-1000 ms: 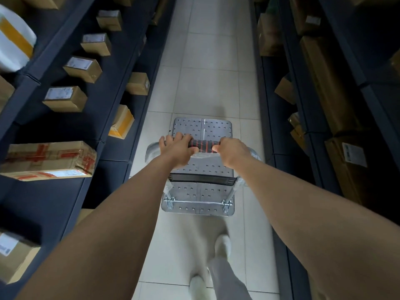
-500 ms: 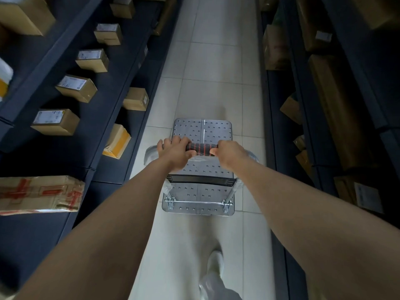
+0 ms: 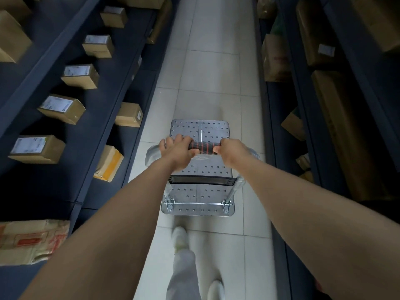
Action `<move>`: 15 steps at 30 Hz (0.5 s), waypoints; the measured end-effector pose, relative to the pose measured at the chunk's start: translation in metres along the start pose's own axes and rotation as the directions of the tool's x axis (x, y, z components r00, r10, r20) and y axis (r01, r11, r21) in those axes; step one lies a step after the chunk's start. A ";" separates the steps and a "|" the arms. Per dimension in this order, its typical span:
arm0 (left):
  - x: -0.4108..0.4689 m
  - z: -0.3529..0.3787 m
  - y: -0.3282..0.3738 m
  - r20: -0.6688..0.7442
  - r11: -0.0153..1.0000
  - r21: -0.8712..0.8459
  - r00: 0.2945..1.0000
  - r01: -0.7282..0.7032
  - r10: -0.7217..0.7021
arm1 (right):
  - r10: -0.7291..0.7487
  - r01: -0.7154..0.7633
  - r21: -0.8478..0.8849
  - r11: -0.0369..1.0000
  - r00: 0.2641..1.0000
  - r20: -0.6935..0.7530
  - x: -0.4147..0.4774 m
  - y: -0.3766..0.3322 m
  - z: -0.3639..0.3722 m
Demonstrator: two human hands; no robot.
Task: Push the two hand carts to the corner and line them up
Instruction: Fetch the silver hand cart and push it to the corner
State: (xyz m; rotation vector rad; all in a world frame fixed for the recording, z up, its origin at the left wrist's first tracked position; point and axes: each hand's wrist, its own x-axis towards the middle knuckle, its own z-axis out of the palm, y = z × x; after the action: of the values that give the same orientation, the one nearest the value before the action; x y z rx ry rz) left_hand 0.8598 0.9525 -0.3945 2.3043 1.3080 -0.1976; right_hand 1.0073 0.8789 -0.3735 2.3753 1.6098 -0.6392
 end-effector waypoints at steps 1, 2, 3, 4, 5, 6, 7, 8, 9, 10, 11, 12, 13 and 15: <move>0.005 -0.002 0.000 0.003 1.000 -0.001 1.000 -0.006 0.006 | 0.001 -0.001 -0.006 1.000 1.000 0.009 0.005 0.001 -0.002; 0.015 -0.006 -0.002 0.004 1.000 -0.002 1.000 -0.019 0.019 | 0.007 -0.007 -0.003 1.000 1.000 0.008 0.014 0.001 -0.006; 0.025 -0.011 -0.003 0.007 1.000 -0.002 1.000 -0.028 0.029 | 0.017 -0.017 0.005 1.000 1.000 0.003 0.025 0.000 -0.009; 0.034 -0.016 -0.005 0.013 0.999 -0.006 0.999 -0.034 0.034 | 0.029 -0.029 0.019 0.999 1.000 -0.002 0.034 -0.002 -0.013; 0.044 -0.022 -0.008 0.020 0.999 -0.011 0.999 -0.036 0.036 | 0.045 -0.045 0.042 0.998 0.999 -0.005 0.044 -0.005 -0.017; 0.053 -0.028 -0.010 0.028 0.999 -0.013 0.999 -0.038 0.038 | 0.065 -0.064 0.073 0.995 0.998 -0.009 0.052 -0.007 -0.021; 0.063 -0.034 -0.013 0.037 0.999 -0.011 0.998 -0.044 0.045 | 0.082 -0.080 0.099 0.992 0.997 -0.013 0.062 -0.010 -0.026; 0.072 -0.040 -0.017 0.046 0.999 -0.008 0.998 -0.053 0.053 | 0.094 -0.092 0.116 0.989 0.995 -0.015 0.070 -0.013 -0.030; 0.081 -0.046 -0.020 0.052 0.998 -0.006 0.997 -0.062 0.062 | 0.103 -0.101 0.127 0.987 0.995 -0.014 0.079 -0.016 -0.034; 0.090 -0.052 -0.024 0.058 0.997 -0.002 0.996 -0.071 0.071 | 0.109 -0.106 0.130 0.986 0.994 -0.015 0.088 -0.020 -0.038; 0.100 -0.058 -0.028 0.063 0.997 0.002 0.995 -0.080 0.080 | 0.113 -0.110 0.129 0.986 0.993 -0.017 0.097 -0.023 -0.042; 0.110 -0.064 -0.032 0.069 0.996 0.005 0.994 -0.087 0.087 | 0.118 -0.115 0.132 0.985 0.993 -0.022 0.106 -0.027 -0.047; 0.119 -0.069 -0.036 0.075 0.996 0.006 0.993 -0.093 0.093 | 0.126 -0.121 0.143 0.982 0.992 -0.028 0.114 -0.030 -0.051; 0.139 -0.079 -0.043 0.085 0.995 0.010 0.991 -0.104 0.103 | 0.142 -0.134 0.167 0.977 0.989 -0.038 0.132 -0.036 -0.058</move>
State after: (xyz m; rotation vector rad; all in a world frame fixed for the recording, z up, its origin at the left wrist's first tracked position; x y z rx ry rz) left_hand 0.8891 1.1154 -0.3886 2.3419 1.1460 -0.2678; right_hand 1.0291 1.0259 -0.3800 2.6130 1.4449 -0.7149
